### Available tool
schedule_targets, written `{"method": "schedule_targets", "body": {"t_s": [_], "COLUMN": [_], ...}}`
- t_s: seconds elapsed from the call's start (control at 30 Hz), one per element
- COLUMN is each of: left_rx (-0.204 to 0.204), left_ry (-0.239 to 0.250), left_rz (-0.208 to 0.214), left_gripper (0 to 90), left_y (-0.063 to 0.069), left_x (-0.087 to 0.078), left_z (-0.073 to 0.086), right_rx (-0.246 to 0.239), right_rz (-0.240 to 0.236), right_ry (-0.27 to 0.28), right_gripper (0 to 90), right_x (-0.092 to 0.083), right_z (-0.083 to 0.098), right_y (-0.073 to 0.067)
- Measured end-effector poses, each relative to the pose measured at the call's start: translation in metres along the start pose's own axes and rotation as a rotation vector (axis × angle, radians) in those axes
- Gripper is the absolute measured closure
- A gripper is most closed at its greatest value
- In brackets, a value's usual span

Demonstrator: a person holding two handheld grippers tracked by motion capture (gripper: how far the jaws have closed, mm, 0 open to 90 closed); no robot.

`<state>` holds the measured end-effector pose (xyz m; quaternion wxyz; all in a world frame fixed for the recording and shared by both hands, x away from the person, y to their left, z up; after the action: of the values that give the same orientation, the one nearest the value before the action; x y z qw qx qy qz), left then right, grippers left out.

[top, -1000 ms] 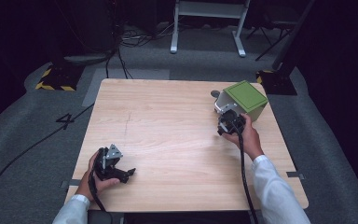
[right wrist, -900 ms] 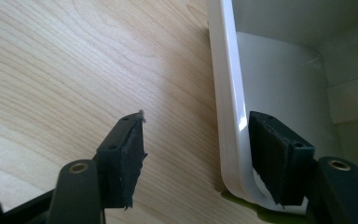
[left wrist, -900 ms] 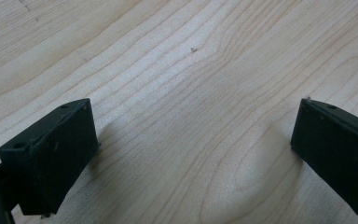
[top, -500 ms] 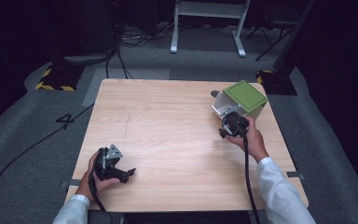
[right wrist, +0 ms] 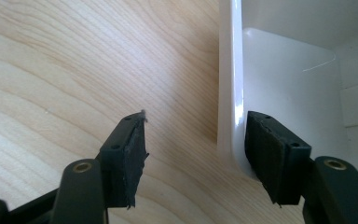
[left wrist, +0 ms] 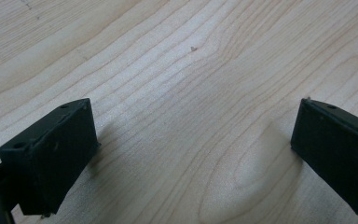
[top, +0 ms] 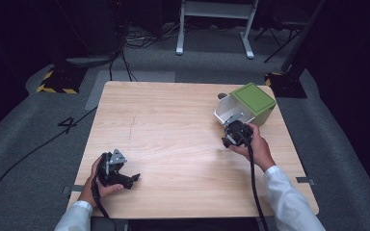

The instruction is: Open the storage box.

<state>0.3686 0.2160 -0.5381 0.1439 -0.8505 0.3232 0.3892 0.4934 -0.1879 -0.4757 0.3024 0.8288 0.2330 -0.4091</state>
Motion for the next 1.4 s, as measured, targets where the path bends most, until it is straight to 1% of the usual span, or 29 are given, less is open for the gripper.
{"method": "schedule_targets", "body": {"t_s": [0.13,0.17,0.2,0.3,0.37,0.4,0.43,0.5,0.53,0.67,0.7,0.8,0.93,1.03,1.17,1.4], "left_rx": [-0.002,-0.002,-0.006,-0.002,-0.002,-0.003,-0.003,-0.003,-0.003,0.003,0.004,0.004,-0.002,-0.004,-0.001,0.0], "left_ry": [0.001,0.001,0.002,0.0,0.0,0.0,0.0,0.0,0.0,-0.004,-0.004,-0.004,-0.003,-0.002,-0.002,-0.003], "left_rz": [0.0,0.0,0.002,0.0,0.0,0.001,0.0,0.0,0.0,-0.003,-0.003,-0.003,-0.002,-0.001,-0.003,-0.002], "left_gripper": [0.5,0.5,0.5,0.5,0.5,0.5,0.5,0.5,0.5,0.5,0.5,0.5,0.5,0.5,0.5,0.5], "left_y": [0.0,0.0,0.001,0.001,0.001,0.001,0.001,0.001,0.001,0.0,0.0,0.0,0.001,0.001,0.001,0.001], "left_x": [0.0,0.0,0.0,-0.001,-0.001,-0.001,-0.001,-0.001,-0.001,-0.001,-0.001,-0.001,-0.002,-0.002,-0.002,-0.002], "left_z": [0.0,0.0,0.0,0.001,0.001,0.001,0.001,0.001,0.001,0.001,0.001,0.001,0.002,0.002,0.002,0.003], "right_rx": [-0.012,-0.012,-0.01,-0.016,-0.017,-0.025,-0.024,-0.024,-0.034,-0.037,-0.045,-0.052,-0.053,-0.056,-0.059,-0.073], "right_rz": [-0.026,-0.026,-0.033,-0.027,-0.03,-0.032,-0.042,-0.045,-0.049,-0.057,-0.058,-0.075,-0.083,-0.112,-0.137,-0.146], "right_ry": [0.002,0.002,0.013,0.014,0.019,0.018,0.022,0.021,0.028,0.034,0.036,0.043,0.05,0.066,0.073,0.077], "right_gripper": [39.8,39.8,39.8,39.3,39.4,39.5,39.5,39.4,39.3,37.9,37.9,38.0,37.7,37.4,37.4,37.2], "right_x": [-0.003,-0.003,-0.003,-0.003,-0.003,-0.004,-0.005,-0.006,-0.006,-0.007,-0.008,-0.01,-0.011,-0.013,-0.016,-0.017], "right_z": [0.001,0.001,0.0,0.001,0.001,0.002,0.002,0.002,0.001,0.001,0.001,0.001,0.0,-0.001,-0.002,-0.003], "right_y": [-0.008,-0.008,-0.011,-0.012,-0.013,-0.016,-0.018,-0.019,-0.021,-0.025,-0.025,-0.03,-0.031,-0.034,-0.038,-0.043]}}
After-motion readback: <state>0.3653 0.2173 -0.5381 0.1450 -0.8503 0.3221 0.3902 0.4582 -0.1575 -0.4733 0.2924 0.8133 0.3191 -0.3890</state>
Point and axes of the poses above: each handheld gripper's, and its own axes: x roughly forward along the jaws, z roughly out of its underside, y roughly to its right, the point moved 4 cm from there along x, roughly forward along the jaws, and after that the axes turned 1 degree about -y, right-handed, at the moved point
